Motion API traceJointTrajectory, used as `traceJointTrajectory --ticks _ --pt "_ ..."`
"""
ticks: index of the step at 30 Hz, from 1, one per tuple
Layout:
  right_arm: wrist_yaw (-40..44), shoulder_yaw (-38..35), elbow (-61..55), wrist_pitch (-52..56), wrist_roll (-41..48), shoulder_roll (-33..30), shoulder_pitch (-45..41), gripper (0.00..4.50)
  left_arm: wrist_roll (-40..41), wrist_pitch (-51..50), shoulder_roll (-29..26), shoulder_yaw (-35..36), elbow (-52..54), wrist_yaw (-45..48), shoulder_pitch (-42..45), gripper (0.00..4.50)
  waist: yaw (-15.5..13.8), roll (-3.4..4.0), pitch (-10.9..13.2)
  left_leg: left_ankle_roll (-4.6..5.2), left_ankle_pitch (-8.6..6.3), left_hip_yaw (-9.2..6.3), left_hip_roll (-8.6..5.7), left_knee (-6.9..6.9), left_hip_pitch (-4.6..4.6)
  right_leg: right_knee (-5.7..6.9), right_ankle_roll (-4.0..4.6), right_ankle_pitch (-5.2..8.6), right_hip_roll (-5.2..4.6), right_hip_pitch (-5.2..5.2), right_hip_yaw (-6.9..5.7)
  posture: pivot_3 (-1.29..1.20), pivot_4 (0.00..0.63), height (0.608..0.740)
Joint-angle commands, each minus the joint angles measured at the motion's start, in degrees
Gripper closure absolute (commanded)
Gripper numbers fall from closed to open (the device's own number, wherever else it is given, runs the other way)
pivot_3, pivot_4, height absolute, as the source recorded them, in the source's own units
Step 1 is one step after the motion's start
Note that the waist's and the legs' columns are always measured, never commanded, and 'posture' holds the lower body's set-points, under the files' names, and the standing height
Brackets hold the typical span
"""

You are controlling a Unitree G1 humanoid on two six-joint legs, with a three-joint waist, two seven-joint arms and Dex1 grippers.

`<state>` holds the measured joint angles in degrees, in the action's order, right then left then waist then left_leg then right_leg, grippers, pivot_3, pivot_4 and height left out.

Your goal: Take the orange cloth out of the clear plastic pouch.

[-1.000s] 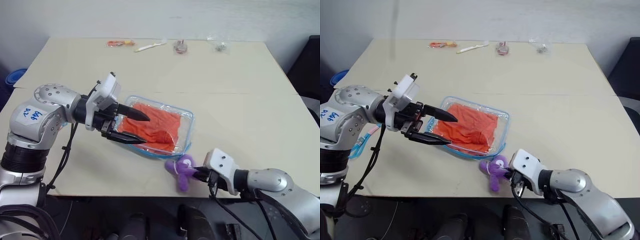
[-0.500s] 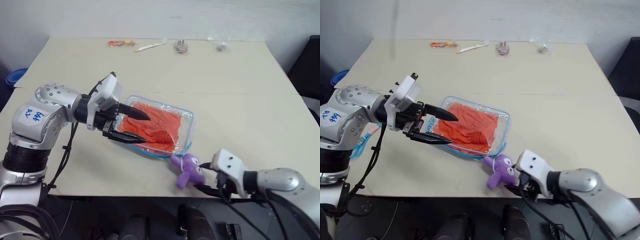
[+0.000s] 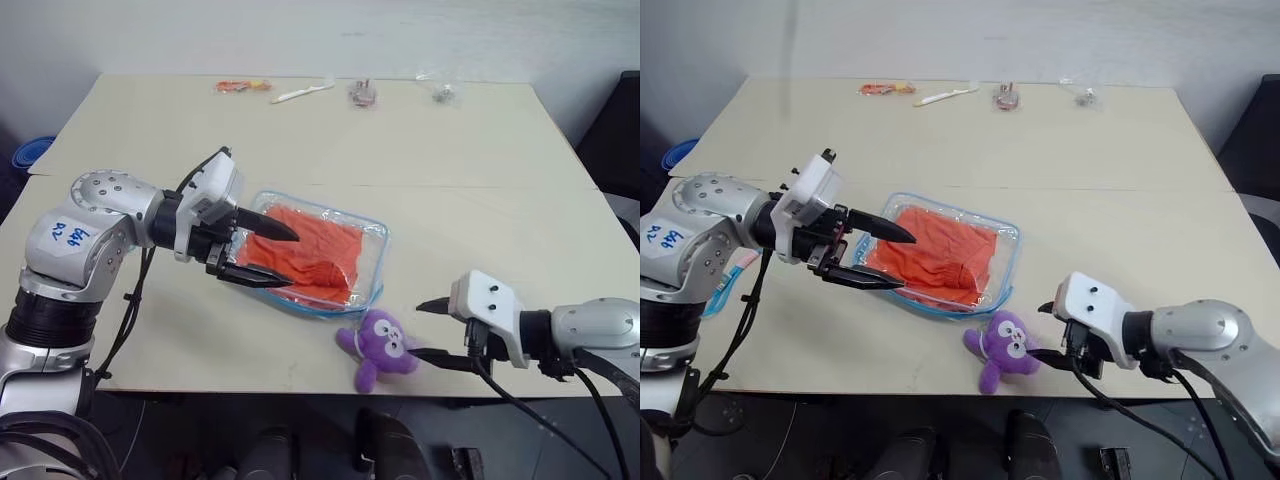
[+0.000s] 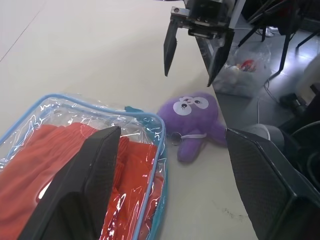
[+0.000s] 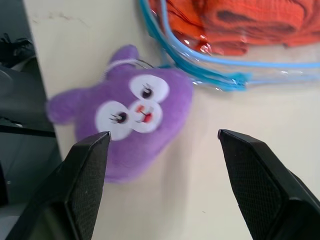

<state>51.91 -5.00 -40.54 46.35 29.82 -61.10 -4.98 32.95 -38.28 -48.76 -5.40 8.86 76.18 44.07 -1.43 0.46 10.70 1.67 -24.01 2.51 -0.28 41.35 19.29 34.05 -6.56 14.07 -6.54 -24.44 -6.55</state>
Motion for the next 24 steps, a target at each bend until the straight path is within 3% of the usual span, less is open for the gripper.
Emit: traceJointTrajectory --ticks 1,7,17,24 --pt "3.2 0.4 0.4 -5.7 -1.8 -1.0 0.0 0.93 0.8 0.1 -0.7 1.6 2.6 0.0 -0.3 0.99 0.0 0.0 0.0 0.0 0.0 0.0 0.0 0.0 0.0 0.0 0.0 0.0 0.0 0.0 -0.01 0.0 0.15 0.74" --pt "4.0 6.0 1.9 -9.4 -4.9 0.5 -7.8 0.93 0.2 1.3 -1.3 0.7 4.7 1.1 -2.0 0.99 0.3 0.02 0.0 -0.01 0.0 0.01 0.05 0.01 -0.03 0.01 0.0 0.0 0.02 0.0 0.01 0.0 0.15 0.74" --pt "5.5 4.4 6.3 -16.7 -12.4 -3.1 -1.4 0.93 0.6 1.0 -0.9 0.9 5.4 0.6 -2.7 0.99 0.0 0.02 0.0 0.01 0.0 -0.06 0.0 0.08 0.1 -0.05 -0.05 -0.03 -0.07 0.0 -0.07 0.0 0.15 0.74" --pt "0.8 9.0 5.9 -16.4 -13.6 4.8 -10.9 0.93 -0.1 1.8 -0.7 -0.1 5.4 1.4 -2.8 0.99 0.4 0.04 0.0 0.0 0.0 -0.03 0.06 0.07 0.04 -0.02 -0.04 -0.03 0.02 0.0 -0.03 0.0 0.15 0.74"
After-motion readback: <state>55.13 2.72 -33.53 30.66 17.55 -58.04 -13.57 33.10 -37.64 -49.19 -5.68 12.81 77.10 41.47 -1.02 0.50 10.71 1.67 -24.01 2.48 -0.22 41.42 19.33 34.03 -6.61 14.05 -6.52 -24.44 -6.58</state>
